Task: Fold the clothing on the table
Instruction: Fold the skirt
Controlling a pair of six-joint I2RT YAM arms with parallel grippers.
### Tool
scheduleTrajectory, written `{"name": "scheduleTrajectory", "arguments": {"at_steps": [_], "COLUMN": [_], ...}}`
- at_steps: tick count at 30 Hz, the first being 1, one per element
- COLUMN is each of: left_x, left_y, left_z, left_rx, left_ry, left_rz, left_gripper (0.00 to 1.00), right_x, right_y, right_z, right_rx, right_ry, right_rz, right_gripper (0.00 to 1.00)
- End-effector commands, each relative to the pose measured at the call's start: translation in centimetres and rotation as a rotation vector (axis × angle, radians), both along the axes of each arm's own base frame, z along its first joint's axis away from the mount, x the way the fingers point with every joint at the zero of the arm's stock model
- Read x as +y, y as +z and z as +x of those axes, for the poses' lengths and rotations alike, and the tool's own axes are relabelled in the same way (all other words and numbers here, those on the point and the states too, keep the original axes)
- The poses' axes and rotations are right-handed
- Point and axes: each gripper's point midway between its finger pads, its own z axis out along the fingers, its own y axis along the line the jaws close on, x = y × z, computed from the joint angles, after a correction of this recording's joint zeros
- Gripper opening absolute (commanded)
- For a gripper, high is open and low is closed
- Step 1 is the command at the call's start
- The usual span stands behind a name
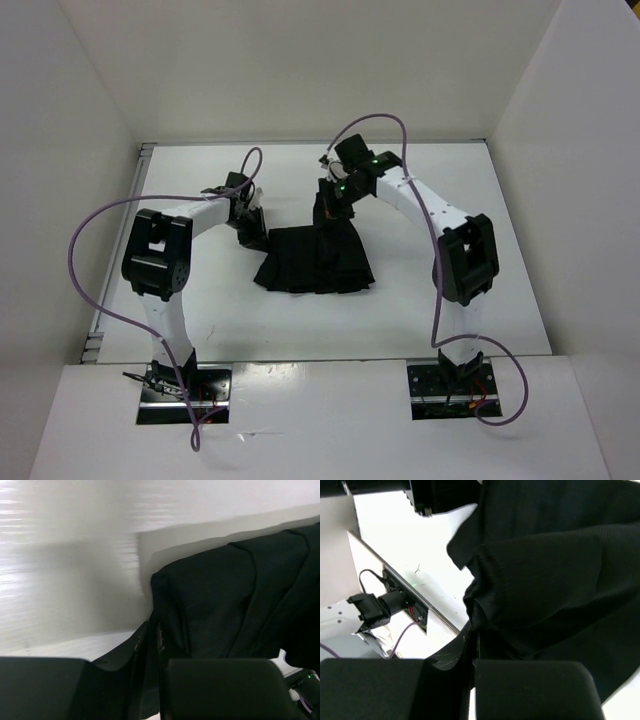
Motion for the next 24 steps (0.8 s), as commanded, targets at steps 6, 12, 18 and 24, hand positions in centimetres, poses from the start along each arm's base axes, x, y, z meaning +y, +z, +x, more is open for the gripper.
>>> {"name": "scheduleTrajectory", "arguments": {"at_steps": [6, 12, 18, 24], "left_x": [-0.7, -0.7, 0.9, 6.4], "left_y": [-1.6, -1.6, 1.7, 13.6], "left_z": [-2.3, -2.9, -1.1, 1.5], "left_rx": [0.054, 0.052, -0.024, -0.322], "left_ry": [-0.035, -0.046, -0.003, 0.083], "left_rz": [-0.001, -0.009, -0.022, 0.216], "left_gripper": [0.18, 0.18, 0.20, 0.34], "right_x": [6.3, 9.1, 11.5, 6.1], "right_y": [-1.7, -4.0, 3.8, 11.6], "right_z": [0.2, -0.2, -2.5, 0.1], "right_rx": [0.034, 0.078, 0.041, -0.144], "right_ry": [0.083, 0.115, 0.260, 0.130], "right_rz": [0.088, 0.100, 0.385, 0.406], "right_gripper": [0.00, 0.02, 0.56, 0.63]}}
